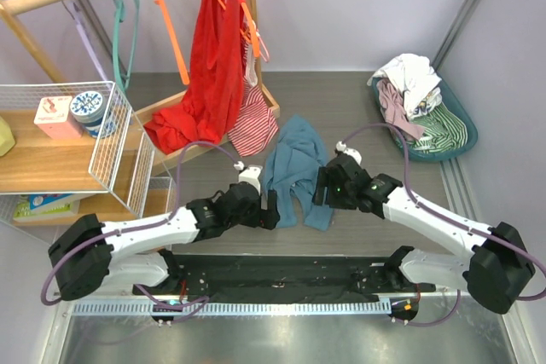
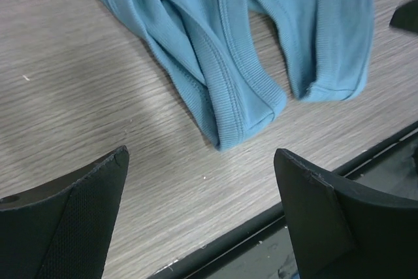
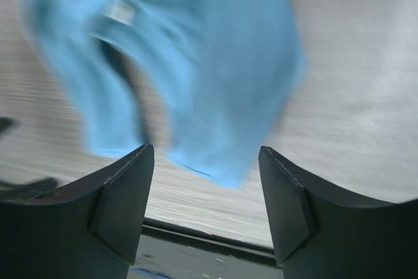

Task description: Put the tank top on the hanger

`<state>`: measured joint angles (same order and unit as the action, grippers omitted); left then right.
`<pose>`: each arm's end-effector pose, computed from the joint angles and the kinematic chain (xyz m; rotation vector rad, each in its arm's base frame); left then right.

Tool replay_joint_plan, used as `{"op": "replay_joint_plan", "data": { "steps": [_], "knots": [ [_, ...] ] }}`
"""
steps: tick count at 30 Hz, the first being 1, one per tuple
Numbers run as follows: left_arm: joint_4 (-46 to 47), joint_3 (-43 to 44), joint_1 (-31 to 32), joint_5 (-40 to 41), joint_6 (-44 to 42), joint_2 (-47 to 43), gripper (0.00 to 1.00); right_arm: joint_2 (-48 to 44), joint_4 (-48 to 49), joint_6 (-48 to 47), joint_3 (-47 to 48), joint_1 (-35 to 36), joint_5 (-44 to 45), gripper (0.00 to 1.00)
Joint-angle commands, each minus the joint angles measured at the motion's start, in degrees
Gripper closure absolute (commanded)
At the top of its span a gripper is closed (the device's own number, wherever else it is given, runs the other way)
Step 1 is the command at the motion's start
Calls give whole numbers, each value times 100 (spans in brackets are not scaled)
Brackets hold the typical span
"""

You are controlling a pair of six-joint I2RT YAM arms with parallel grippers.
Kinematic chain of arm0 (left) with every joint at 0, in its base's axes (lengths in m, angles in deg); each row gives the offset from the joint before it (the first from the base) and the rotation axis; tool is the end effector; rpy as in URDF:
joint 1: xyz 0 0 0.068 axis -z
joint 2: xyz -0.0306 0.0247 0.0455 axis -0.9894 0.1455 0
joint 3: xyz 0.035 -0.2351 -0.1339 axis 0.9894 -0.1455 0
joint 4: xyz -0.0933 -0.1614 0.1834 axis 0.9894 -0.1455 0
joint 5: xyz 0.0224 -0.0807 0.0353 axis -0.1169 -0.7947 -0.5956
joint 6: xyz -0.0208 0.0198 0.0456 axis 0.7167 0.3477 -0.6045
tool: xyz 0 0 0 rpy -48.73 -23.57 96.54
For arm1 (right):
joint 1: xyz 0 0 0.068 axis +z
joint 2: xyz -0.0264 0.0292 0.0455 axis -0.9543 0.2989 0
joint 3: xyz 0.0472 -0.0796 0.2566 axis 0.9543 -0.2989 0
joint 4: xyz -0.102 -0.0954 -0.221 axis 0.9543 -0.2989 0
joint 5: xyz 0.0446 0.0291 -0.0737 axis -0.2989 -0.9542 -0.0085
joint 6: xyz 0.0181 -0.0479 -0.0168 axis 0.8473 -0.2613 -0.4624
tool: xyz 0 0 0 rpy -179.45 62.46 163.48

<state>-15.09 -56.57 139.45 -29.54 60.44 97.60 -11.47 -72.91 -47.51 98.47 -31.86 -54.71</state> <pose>0.1303 -0.1935 0.1933 0.2191 2.3785 -0.6441 0.1729 0.1427 0.2271 0.0782 2.5279 0.4368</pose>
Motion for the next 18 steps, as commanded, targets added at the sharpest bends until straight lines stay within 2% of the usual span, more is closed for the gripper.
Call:
{"op": "replay_joint_plan", "data": {
  "steps": [1, 7, 12, 16, 18],
  "knots": [
    [515, 120, 62, -100, 98, 398, 9, -72, -303, 475, -341, 56, 376, 30],
    [1042, 14, 63, -171, 203, 776, 9, 296, -13, 529, -535, 152, 315, 30],
    [1333, 84, 62, -197, 230, 1128, 13, 604, 260, 590, -517, 284, 253, 31],
    [1359, 198, 71, -293, 256, 1524, 21, 798, 400, 625, -534, 346, 306, 31],
    [1412, 233, 71, -364, 256, 1682, 28, 851, 453, 651, -587, 363, 332, 31]
  ]
}}
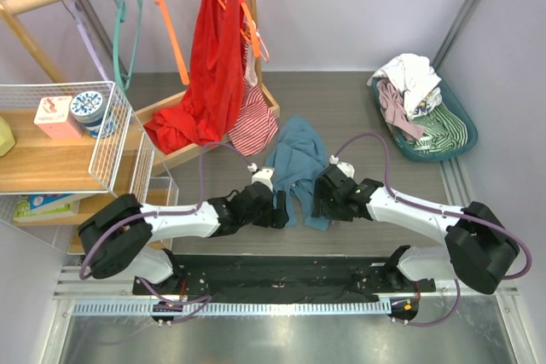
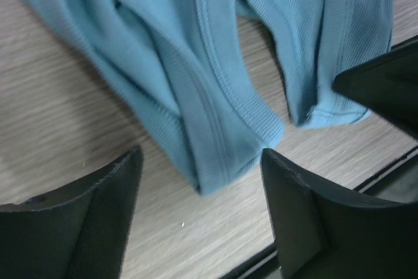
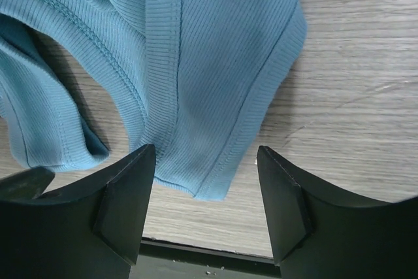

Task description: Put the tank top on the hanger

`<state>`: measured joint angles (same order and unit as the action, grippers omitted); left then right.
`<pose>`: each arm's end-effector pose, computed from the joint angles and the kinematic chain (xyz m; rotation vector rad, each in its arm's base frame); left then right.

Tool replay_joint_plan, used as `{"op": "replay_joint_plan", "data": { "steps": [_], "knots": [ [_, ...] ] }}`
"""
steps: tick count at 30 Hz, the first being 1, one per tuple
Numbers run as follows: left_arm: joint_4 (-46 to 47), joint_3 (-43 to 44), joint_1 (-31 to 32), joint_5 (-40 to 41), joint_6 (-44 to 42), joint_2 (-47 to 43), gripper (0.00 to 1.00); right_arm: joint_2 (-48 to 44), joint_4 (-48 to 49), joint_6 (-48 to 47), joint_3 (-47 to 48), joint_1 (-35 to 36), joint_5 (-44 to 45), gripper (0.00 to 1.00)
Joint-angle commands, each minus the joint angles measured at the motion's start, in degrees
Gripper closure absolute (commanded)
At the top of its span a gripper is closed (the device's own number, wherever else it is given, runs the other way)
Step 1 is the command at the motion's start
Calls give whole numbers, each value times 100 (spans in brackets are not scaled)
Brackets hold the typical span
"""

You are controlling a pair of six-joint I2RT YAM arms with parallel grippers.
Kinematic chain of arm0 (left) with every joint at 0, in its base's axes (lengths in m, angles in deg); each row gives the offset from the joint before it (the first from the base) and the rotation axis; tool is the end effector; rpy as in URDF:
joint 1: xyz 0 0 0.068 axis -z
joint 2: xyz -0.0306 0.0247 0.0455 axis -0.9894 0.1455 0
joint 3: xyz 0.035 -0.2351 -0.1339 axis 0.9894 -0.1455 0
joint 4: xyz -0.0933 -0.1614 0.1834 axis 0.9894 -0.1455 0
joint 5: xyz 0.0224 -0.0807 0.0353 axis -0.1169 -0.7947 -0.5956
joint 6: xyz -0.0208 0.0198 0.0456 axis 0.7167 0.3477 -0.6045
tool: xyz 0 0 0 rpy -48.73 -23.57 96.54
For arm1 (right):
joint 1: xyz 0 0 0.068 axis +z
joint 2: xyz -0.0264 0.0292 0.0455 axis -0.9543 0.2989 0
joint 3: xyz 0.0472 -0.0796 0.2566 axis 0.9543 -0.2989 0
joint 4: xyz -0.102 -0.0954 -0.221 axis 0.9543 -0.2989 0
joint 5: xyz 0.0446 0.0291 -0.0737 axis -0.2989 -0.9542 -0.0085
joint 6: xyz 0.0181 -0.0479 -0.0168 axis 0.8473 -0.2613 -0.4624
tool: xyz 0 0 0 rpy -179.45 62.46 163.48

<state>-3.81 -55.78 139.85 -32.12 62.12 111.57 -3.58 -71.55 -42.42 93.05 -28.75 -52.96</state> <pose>0.1449 -0.2232 0.1567 0.2249 2.4340 -0.6729 0.1648 0.1502 0.1721 0.1189 2.6965 0.2775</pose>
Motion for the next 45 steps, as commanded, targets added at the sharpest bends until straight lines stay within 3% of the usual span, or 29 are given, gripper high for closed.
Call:
{"op": "replay_joint_plan", "data": {
  "steps": [1, 3, 5, 6, 7, 10, 19, 25, 32, 33, 35, 36, 37, 38, 41, 45],
  "knots": [
    [310, 146, 32, -115, 105, 312, 37, 62, 370, 151, -63, 53, 149, 32],
    [354, 137, 32, -98, 106, 303, 46, 70, 449, 169, -142, 53, 140, 35],
    [346, 146, 32, -36, 106, 260, 66, 97, 537, 151, -177, 53, 184, 48],
    [293, 155, 32, -1, 106, 190, 73, 132, 555, 99, -177, 53, 219, 60],
    [258, 172, 32, 78, 88, 154, 83, 158, 546, 64, -151, 53, 298, 82],
    [4, 277, 23, 306, -70, 14, 100, 193, 494, -59, 77, 35, 368, 97],
    [-1666, 481, -30, 1712, -834, -1040, 100, 124, -139, -842, 1001, -587, 747, 98],
    [-1913, 59, -223, 1757, -765, -1858, 100, -246, -253, -956, 825, -914, 685, 97],
    [-2238, 93, -249, 1898, -580, -1604, 100, -342, -833, -983, 851, -923, 1001, 94],
    [-2143, 85, -249, 1828, -597, -1569, 97, -369, -1016, -1035, 912, -914, 1001, 88],
    [-1967, 23, -249, 1538, -659, -1595, 70, -474, -1228, -1149, 1201, -853, 923, 72],
    [-1879, -3, -249, 1442, -668, -1630, 54, -518, -1429, -1211, 1333, -774, 931, 57],
    [-1730, -47, -241, 1389, -659, -1709, 22, -605, -1518, -1298, 1483, -521, 975, 52],
    [-1685, -99, -241, 1336, -650, -1762, 14, -650, -1597, -1334, 1815, -405, 1010, 48],
    [-1615, -187, -249, 1457, -676, -1902, 1, -808, -1721, -1527, 2544, -1, 905, 40],
    [-1834, -214, -249, 1669, -712, -1894, 0, -668, -1599, -1878, 3574, 342, 773, 35]
  ]
}}
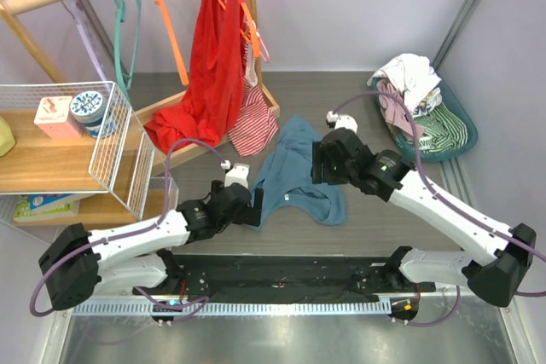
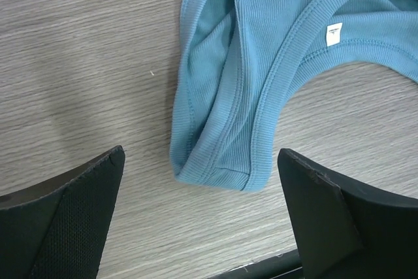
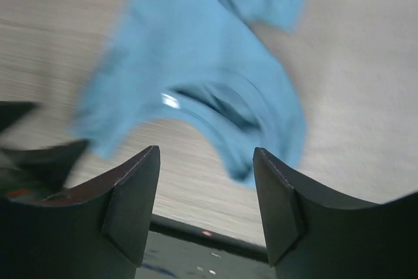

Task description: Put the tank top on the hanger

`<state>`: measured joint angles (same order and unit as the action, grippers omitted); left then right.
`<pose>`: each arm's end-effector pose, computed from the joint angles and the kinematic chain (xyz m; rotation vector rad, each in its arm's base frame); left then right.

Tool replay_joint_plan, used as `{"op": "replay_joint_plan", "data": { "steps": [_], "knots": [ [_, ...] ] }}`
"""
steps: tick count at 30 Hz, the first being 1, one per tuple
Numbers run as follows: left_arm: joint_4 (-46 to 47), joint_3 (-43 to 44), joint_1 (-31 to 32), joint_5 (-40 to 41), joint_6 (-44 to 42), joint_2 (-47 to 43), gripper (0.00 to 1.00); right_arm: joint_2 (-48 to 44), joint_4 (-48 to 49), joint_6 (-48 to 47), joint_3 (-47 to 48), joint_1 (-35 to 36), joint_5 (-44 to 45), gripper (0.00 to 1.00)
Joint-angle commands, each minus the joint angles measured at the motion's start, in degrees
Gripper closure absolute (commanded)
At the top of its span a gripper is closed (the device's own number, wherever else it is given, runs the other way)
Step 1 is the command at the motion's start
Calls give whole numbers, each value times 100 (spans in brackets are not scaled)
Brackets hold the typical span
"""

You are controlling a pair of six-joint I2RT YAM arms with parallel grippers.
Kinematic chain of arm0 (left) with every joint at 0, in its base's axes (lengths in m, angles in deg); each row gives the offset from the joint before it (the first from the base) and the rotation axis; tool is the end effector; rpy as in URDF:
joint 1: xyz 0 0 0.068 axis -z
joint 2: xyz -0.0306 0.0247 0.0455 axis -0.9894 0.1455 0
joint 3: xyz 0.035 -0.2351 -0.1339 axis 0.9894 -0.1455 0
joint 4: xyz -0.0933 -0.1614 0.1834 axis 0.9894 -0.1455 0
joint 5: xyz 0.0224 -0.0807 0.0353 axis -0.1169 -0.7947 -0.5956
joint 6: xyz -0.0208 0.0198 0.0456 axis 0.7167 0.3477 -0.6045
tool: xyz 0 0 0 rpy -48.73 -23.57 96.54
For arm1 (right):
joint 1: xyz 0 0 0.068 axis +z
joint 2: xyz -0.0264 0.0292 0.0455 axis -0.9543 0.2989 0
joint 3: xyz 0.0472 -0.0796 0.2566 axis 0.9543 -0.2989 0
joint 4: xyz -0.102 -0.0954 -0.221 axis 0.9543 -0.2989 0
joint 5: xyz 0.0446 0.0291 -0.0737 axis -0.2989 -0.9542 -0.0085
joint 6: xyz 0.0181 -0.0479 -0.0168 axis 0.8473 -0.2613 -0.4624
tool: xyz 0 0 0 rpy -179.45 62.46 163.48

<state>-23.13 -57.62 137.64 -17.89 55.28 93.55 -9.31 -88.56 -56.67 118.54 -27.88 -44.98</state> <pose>0.1304 -0.1682 0.1928 0.2015 2.3320 -0.3233 0.1749 0.1582 0.3134 -0.1233 2.4058 0.2541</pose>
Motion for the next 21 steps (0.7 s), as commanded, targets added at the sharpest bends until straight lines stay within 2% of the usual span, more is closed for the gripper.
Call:
{"op": "replay_joint_plan", "data": {
  "steps": [1, 9, 16, 21],
  "knots": [
    [81, -48, -29, 238, -28, -93, 0, -34, 163, -532, 1227, 325, -42, 35],
    [10, -224, -29, 202, 43, -400, 0, 1292, 989, -1235, 3565, 905, -446, 35],
    [-51, -356, -29, 185, 139, -690, 0, 3048, 1376, -1684, 5858, 1380, -473, 32],
    [-52, -461, -29, 132, 236, -805, 0, 3648, 2270, -1904, 6415, 1451, -570, 28]
  ]
}}
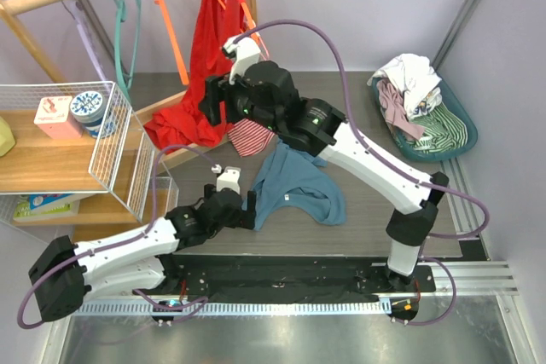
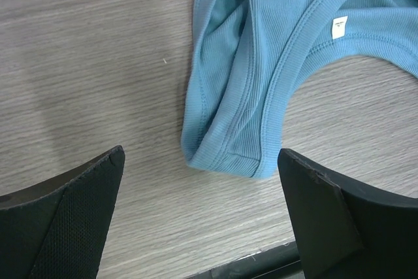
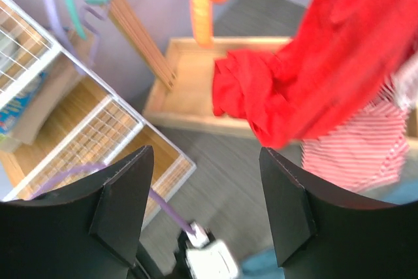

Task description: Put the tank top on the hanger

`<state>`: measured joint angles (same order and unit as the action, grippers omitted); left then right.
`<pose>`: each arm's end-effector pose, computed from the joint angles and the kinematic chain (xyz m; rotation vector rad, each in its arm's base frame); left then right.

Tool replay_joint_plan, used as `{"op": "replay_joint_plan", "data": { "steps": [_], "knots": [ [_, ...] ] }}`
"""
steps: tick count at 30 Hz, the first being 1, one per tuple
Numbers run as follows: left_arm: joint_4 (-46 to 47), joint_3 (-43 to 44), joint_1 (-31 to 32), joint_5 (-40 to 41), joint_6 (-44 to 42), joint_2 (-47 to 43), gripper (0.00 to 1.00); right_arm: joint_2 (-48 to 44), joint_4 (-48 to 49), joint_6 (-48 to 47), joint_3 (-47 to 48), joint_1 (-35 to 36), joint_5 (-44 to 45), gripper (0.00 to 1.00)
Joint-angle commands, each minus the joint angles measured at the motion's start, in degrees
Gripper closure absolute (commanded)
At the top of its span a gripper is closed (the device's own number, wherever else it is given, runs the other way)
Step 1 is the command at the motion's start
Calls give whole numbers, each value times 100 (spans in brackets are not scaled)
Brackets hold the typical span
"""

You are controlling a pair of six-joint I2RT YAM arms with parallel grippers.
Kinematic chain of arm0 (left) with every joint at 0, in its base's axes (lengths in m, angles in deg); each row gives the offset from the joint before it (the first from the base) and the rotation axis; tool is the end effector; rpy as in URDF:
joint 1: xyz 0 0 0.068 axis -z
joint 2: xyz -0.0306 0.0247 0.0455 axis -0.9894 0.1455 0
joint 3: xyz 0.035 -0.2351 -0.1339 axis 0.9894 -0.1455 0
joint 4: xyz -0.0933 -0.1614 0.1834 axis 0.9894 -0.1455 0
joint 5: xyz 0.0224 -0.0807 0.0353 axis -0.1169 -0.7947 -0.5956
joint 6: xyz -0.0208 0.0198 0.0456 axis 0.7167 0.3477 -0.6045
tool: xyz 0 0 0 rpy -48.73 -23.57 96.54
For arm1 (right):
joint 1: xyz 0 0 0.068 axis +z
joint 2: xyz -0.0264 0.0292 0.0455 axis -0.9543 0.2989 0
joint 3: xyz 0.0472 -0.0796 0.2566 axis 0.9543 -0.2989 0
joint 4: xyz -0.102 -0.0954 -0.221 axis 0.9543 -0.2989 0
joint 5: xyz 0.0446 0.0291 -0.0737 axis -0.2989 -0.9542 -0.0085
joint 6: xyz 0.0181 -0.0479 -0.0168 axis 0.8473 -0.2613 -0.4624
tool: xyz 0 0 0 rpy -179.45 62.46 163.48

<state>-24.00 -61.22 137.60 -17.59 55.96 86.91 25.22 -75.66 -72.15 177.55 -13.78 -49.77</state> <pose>0.1196 -0.1516 0.1931 0.1716 2.3039 -0.3568 0.2084 0.3294 0.4871 -0.5056 1.7822 0.7428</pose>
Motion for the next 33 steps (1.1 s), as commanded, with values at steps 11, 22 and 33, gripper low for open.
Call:
{"op": "replay_joint_plan", "data": {
  "steps": [11, 22, 33],
  "knots": [
    [-96, -162, -24, 93, 221, -457, 0, 1381, 2609, -1086, 1215, 67, 594, 23],
    [-219, -162, -24, 101, 203, -624, 0, 2349, 3181, -1587, 2087, 67, 1095, 33],
    [-438, -215, -24, 277, 160, -835, 0, 2349, 3488, -1675, 2043, 67, 1043, 97]
  ]
}}
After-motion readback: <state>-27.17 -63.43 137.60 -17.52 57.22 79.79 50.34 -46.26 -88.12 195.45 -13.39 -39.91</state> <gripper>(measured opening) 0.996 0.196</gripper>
